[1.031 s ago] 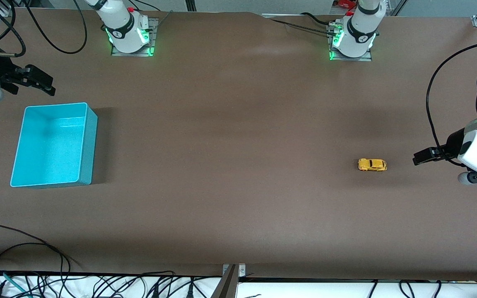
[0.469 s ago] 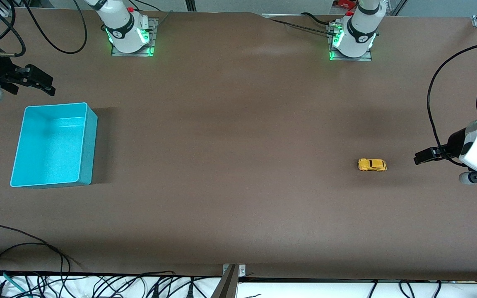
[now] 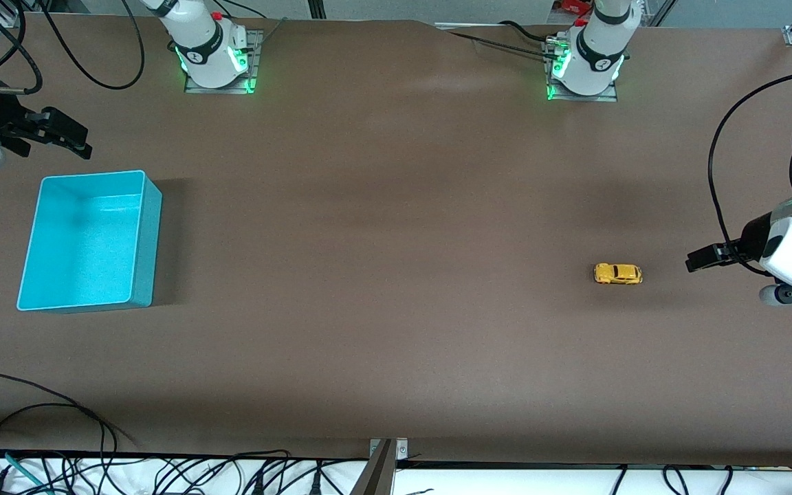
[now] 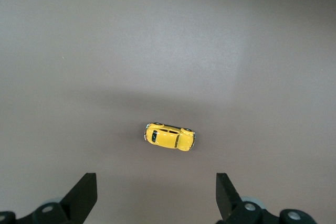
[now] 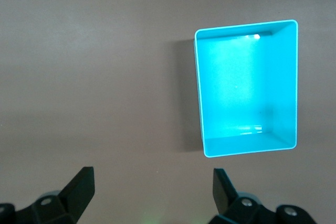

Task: Wind up and store yellow beetle car

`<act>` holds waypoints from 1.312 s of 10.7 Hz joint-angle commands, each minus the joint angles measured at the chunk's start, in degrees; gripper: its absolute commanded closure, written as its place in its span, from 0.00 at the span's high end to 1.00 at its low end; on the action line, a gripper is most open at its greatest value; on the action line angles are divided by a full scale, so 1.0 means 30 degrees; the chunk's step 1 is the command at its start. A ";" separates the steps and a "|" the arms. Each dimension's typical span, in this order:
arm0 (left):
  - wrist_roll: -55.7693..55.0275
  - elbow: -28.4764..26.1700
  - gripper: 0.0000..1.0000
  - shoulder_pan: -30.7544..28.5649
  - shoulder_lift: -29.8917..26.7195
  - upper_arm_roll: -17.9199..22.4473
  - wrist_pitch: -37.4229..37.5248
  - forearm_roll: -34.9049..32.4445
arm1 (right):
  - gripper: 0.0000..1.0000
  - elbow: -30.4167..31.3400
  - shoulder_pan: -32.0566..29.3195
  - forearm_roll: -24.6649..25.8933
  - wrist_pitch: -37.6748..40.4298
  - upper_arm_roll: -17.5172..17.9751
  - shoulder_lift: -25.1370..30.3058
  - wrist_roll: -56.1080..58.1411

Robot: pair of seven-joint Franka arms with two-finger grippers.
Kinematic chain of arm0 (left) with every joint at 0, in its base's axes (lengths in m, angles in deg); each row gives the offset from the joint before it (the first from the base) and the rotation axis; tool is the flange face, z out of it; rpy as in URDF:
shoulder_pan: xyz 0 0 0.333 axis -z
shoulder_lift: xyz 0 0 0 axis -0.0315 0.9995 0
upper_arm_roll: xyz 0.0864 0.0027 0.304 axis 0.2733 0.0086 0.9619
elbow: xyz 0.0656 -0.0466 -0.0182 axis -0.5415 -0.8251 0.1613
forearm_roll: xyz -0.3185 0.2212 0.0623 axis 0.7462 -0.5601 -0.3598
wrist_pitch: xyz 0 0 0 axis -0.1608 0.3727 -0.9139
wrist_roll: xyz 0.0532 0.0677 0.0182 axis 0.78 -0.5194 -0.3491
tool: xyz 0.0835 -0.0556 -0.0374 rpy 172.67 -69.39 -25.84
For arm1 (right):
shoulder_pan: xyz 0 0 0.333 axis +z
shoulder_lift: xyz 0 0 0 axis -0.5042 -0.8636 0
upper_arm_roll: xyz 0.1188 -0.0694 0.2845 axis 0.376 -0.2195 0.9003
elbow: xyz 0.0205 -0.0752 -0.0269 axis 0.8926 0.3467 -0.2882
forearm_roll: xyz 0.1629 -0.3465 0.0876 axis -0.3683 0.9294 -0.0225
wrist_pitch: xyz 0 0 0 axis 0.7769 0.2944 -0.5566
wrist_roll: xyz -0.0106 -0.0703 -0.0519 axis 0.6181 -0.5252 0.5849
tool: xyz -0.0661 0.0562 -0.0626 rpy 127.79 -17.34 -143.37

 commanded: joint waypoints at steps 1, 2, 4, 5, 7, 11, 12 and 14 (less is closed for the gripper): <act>0.0300 -0.0586 1.00 -0.0144 -0.0467 0.0031 0.0118 0.0434 | 1.00 -0.0306 -0.0016 -0.0378 0.0119 -0.0043 -0.0031 0.0101; 0.0242 -0.0616 1.00 -0.0144 -0.0467 0.0031 0.0147 0.0434 | 1.00 -0.0306 -0.0016 -0.0378 0.0119 -0.0043 -0.0031 0.0101; -0.1447 -0.0791 1.00 -0.0144 -0.0467 0.0031 0.0205 0.0434 | 1.00 -0.0306 -0.0016 -0.0349 0.0119 -0.0043 -0.0031 0.0101; -0.2212 -0.0966 1.00 -0.0144 -0.0467 0.0031 0.0206 0.0434 | 1.00 -0.0306 -0.0016 -0.0348 0.0119 -0.0043 -0.0031 0.0101; -0.4083 -0.1027 1.00 -0.0115 -0.0467 0.0031 0.0206 0.0434 | 1.00 -0.0306 -0.0016 -0.0378 0.0119 -0.0043 -0.0031 0.0101; -1.0231 -0.1201 1.00 -0.0144 -0.0262 0.0031 0.0118 0.0434 | 1.00 -0.0306 -0.0016 -0.0348 0.0119 -0.0043 -0.0031 0.0101; -1.2016 -0.1260 1.00 -0.0144 -0.0233 0.0060 0.0031 0.0434 | 1.00 -0.0306 -0.0016 -0.0348 0.0119 -0.0043 -0.0031 0.0101; -1.5415 -0.1465 1.00 -0.0144 -0.0087 0.0060 0.0001 0.0405 | 1.00 -0.0306 -0.0016 -0.0348 0.0119 -0.0043 -0.0031 0.0101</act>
